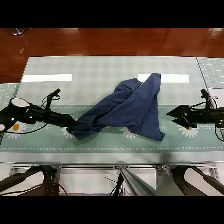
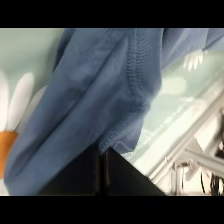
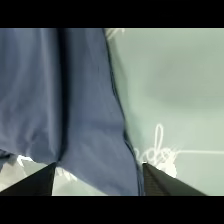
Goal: Fold the shirts.
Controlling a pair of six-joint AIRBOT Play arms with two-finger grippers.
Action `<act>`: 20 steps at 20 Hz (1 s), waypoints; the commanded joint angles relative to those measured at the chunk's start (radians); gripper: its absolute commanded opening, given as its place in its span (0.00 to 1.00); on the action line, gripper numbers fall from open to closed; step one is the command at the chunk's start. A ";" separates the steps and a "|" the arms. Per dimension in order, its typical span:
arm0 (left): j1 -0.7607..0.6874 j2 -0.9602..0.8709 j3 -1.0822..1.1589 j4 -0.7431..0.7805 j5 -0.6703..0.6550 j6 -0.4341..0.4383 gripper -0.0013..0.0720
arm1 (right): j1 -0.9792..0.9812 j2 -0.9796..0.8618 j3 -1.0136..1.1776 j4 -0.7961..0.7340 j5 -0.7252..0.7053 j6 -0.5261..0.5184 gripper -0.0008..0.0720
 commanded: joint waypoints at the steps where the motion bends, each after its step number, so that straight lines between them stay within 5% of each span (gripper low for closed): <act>1: -0.026 -0.096 0.063 0.020 -0.045 0.023 0.05 | -0.001 0.011 -0.035 -0.088 0.047 0.031 0.86; 10: -0.026 -0.095 0.074 0.024 -0.046 0.023 0.05 | 0.195 0.010 -0.124 -0.210 0.015 0.121 0.86; 20: -0.026 -0.095 0.074 -0.070 -0.021 0.023 0.05 | 0.406 -0.023 -0.124 -0.043 -0.221 0.164 0.86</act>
